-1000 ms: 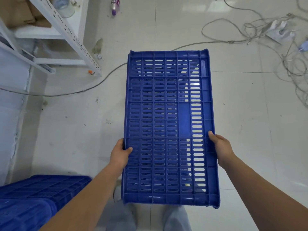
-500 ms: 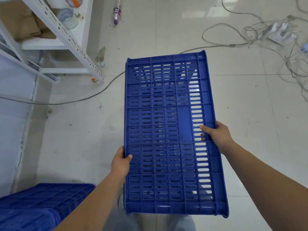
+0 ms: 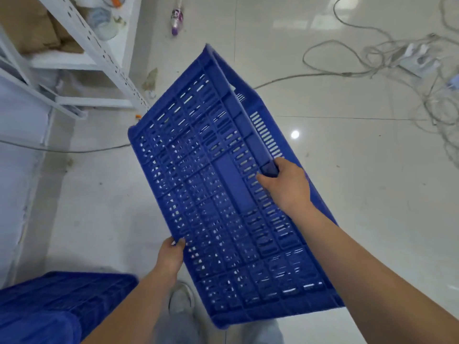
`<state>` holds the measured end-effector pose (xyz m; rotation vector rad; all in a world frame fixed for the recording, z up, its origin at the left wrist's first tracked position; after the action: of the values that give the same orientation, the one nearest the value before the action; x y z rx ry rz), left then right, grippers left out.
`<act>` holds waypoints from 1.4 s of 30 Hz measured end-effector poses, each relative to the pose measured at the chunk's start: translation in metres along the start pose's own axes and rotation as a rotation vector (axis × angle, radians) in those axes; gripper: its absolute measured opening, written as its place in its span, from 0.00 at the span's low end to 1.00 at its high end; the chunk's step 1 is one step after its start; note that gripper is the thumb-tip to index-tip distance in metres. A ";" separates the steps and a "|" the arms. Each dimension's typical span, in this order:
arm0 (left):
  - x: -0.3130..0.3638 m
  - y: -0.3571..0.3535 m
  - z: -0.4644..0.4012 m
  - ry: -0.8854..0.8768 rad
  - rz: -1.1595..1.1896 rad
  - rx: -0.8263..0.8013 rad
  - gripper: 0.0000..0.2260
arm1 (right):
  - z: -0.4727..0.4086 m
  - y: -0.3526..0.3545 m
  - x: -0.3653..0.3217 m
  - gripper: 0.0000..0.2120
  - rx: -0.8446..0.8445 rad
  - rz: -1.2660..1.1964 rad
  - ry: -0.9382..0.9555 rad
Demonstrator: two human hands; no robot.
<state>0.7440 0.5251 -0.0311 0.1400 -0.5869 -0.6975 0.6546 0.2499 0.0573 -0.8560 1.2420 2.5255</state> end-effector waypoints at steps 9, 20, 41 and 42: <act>0.110 0.004 0.000 -0.230 0.244 -0.067 0.25 | 0.025 -0.011 -0.024 0.13 0.071 0.319 0.178; 0.148 -0.005 0.012 -0.153 0.471 -0.081 0.31 | 0.051 -0.067 -0.003 0.23 0.088 0.585 0.441; -0.065 0.013 -0.057 0.288 0.691 0.178 0.24 | 0.105 -0.158 0.147 0.33 -0.378 0.704 0.303; -0.079 0.012 -0.058 0.322 0.685 0.192 0.23 | 0.108 -0.163 0.156 0.35 -0.394 0.705 0.271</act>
<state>0.7343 0.5805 -0.1123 0.2102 -0.3531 0.0505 0.5512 0.4244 -0.0887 -0.9997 1.3168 3.3951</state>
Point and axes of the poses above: each hand's wrist, its own z-axis away from the middle knuckle, its own y-axis out of the back of the hand, x = y × z, the point moved 4 cm from there along -z, towards the middle knuckle, and after that the axes turned 7 degrees about -y, right-handed, at the moved point
